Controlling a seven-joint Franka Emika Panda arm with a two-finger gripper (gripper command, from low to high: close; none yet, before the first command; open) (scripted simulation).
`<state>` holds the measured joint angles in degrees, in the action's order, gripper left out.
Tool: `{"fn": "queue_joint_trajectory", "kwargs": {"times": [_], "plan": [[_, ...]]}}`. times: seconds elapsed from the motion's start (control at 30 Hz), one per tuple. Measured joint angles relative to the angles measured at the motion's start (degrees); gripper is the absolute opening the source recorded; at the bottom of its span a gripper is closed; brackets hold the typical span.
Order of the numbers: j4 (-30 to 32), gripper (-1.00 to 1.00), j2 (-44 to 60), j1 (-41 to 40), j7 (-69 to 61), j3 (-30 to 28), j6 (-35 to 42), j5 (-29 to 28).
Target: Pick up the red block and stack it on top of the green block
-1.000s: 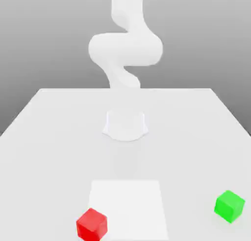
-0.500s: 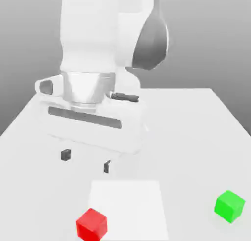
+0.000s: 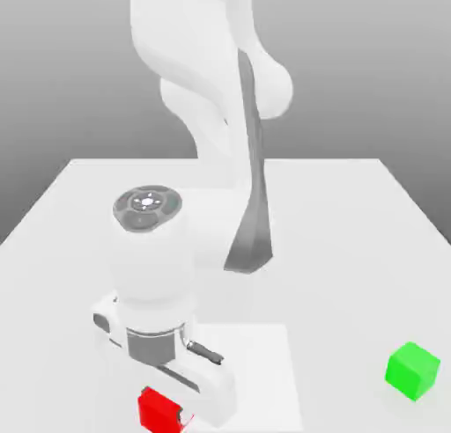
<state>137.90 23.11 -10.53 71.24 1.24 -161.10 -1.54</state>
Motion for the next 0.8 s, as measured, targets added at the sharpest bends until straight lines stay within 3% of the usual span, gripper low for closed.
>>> {"fn": "queue_joint_trajectory", "kwargs": {"times": [0.23,0.57,0.67,0.73,0.77,0.8], "plan": [[1.38,-1.00,-8.78,-0.11,-0.56,1.14,7.45,0.36],[2.33,-1.00,-13.52,13.86,-7.74,16.69,11.80,-3.42],[1.39,-1.00,-10.46,19.13,-7.74,19.94,10.21,-7.66],[0.82,-1.00,-6.38,21.74,-5.70,18.73,7.10,-11.40],[0.66,1.00,-4.89,22.57,-4.89,18.02,5.88,-12.68],[0.66,1.00,-4.89,22.57,-4.89,18.02,5.88,-12.68]]}}
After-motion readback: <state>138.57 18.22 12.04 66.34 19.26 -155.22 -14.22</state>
